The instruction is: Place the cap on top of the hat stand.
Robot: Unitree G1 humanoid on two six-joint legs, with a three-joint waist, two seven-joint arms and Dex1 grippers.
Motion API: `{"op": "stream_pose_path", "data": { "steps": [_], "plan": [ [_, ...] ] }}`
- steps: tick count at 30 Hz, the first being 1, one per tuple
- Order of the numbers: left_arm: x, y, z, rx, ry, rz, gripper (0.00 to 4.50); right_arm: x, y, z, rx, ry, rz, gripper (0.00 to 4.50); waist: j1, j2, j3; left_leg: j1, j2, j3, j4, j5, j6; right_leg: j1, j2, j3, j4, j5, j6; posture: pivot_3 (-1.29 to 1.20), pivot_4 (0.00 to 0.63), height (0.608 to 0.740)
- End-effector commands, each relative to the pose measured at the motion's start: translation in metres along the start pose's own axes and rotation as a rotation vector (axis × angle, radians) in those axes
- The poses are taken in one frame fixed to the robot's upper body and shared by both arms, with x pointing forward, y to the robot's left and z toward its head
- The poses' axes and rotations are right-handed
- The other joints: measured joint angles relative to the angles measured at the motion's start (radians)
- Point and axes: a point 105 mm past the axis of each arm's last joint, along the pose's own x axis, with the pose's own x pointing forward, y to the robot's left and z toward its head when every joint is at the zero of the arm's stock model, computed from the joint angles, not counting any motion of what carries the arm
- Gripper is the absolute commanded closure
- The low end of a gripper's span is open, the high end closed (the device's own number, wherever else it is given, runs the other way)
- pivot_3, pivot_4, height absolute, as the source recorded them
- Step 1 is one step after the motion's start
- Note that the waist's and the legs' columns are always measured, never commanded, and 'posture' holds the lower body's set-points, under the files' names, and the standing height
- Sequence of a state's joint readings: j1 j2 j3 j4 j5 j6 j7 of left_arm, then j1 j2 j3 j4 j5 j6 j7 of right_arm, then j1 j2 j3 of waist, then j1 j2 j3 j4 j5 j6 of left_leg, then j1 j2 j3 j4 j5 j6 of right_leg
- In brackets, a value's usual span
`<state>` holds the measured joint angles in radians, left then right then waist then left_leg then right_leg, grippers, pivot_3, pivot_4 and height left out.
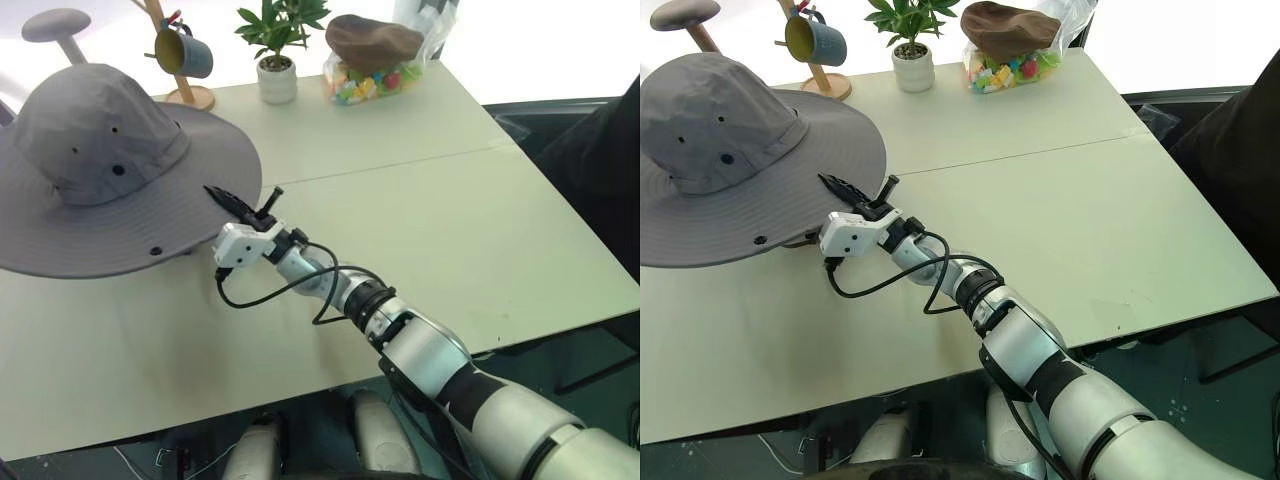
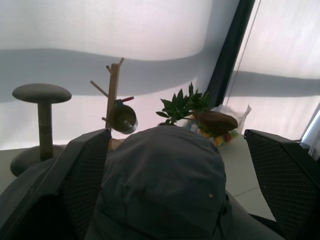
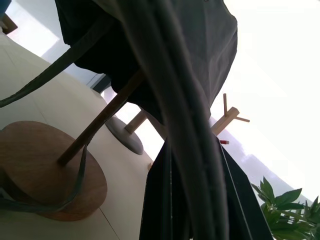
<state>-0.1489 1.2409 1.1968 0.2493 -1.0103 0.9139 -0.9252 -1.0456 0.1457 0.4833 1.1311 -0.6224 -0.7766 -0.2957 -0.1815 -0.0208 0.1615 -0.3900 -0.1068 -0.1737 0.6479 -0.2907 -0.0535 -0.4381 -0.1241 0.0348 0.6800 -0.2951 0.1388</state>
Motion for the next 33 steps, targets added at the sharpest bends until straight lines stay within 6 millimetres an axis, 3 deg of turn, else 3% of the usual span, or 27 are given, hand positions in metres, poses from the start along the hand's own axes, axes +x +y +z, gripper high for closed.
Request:
{"op": "stream_pose_path", "data": {
  "steps": [1, 4, 8, 9, 10, 12, 16, 21, 26, 29, 33],
  "plan": [
    [0.000, -0.006, 0.002, 0.037, 0.004, -0.018, 0.00, 0.010, -0.006, 0.023, -0.005, -0.124, 0.083, 4.21, 0.000, 0.000, 0.000, 0.000, 0.000, 0.000, 0.000, 0.000, 0.000, 0.000, 0.000, 0.000, 0.000, 0.000, 0.000, 0.00, 0.150, 0.740],
    [0.001, -0.006, -0.003, 0.033, 0.020, -0.022, 0.00, 0.008, -0.005, 0.025, -0.061, -0.148, 0.150, 3.19, 0.000, 0.000, 0.000, 0.000, 0.000, 0.000, 0.000, 0.000, 0.000, 0.000, 0.000, 0.000, 0.000, 0.000, 0.000, 0.00, 0.150, 0.740],
    [0.002, -0.006, -0.007, 0.036, 0.040, -0.028, 0.00, 0.008, -0.019, 0.022, -0.087, -0.138, 0.134, 1.09, 0.000, 0.000, 0.000, 0.000, 0.000, 0.000, 0.000, 0.000, 0.000, 0.000, 0.001, 0.000, 0.000, 0.000, 0.000, 0.00, 0.150, 0.740],
    [0.002, -0.006, -0.011, 0.046, 0.062, -0.030, 0.00, 0.007, -0.026, 0.018, -0.106, -0.124, 0.125, 1.02, 0.000, 0.000, 0.000, 0.000, 0.000, 0.000, 0.000, 0.000, 0.000, 0.000, 0.001, 0.000, 0.000, 0.000, 0.000, 0.00, 0.150, 0.740],
    [0.003, -0.007, -0.015, 0.057, 0.084, -0.033, 0.00, 0.005, -0.032, 0.015, -0.125, -0.114, 0.120, 0.45, 0.000, 0.000, 0.000, 0.000, 0.000, 0.000, 0.000, 0.000, 0.000, 0.000, 0.001, 0.000, 0.000, 0.000, 0.000, 0.00, 0.150, 0.740],
    [0.002, -0.007, -0.020, 0.091, 0.124, -0.037, 0.00, -0.002, -0.042, 0.009, -0.150, -0.092, 0.121, 0.07, 0.002, 0.000, 0.000, 0.000, 0.000, 0.000, 0.000, 0.000, 0.000, 0.000, 0.000, 0.000, 0.000, 0.000, 0.000, 0.00, 0.150, 0.740],
    [-0.006, -0.008, -0.020, 0.187, 0.201, -0.031, 0.00, -0.031, -0.062, -0.005, -0.154, -0.039, 0.143, 0.07, 0.003, -0.001, -0.001, 0.000, 0.000, -0.001, 0.000, 0.000, 0.000, 0.001, 0.000, 0.000, 0.000, 0.000, 0.000, 0.00, 0.150, 0.740],
    [-0.025, -0.004, 0.002, 0.291, 0.228, 0.030, 0.00, -0.083, -0.099, -0.013, -0.079, 0.055, 0.214, 0.07, 0.004, -0.001, -0.001, 0.000, 0.001, 0.000, -0.001, 0.000, 0.000, 0.004, 0.001, 0.000, -0.011, 0.000, 0.000, 0.00, 0.150, 0.740],
    [-0.060, 0.010, 0.016, 0.362, 0.261, 0.151, 0.00, -0.138, -0.133, -0.023, 0.227, 0.299, 0.384, 0.07, 0.008, 0.001, 0.000, 0.001, 0.002, 0.001, -0.001, -0.001, 0.001, 0.007, 0.001, 0.000, -0.015, 0.000, 0.000, 0.00, 0.150, 0.740],
    [-0.091, 0.023, 0.017, 0.349, 0.292, 0.244, 0.00, -0.151, -0.170, -0.021, 0.430, 0.413, 0.387, 0.07, 0.015, 0.003, 0.001, 0.001, 0.002, 0.002, -0.001, -0.001, 0.002, 0.007, 0.001, 0.000, -0.015, 0.000, 0.000, 0.00, 0.150, 0.740],
    [-0.123, 0.036, 0.009, 0.318, 0.352, 0.324, 0.00, -0.154, -0.214, -0.005, 0.692, 0.467, 0.389, 0.07, 0.038, 0.007, 0.004, 0.002, 0.003, 0.005, -0.001, -0.003, 0.004, 0.007, 0.000, 0.001, -0.017, 0.002, -0.002, 0.00, 0.150, 0.740]
  ]
}}
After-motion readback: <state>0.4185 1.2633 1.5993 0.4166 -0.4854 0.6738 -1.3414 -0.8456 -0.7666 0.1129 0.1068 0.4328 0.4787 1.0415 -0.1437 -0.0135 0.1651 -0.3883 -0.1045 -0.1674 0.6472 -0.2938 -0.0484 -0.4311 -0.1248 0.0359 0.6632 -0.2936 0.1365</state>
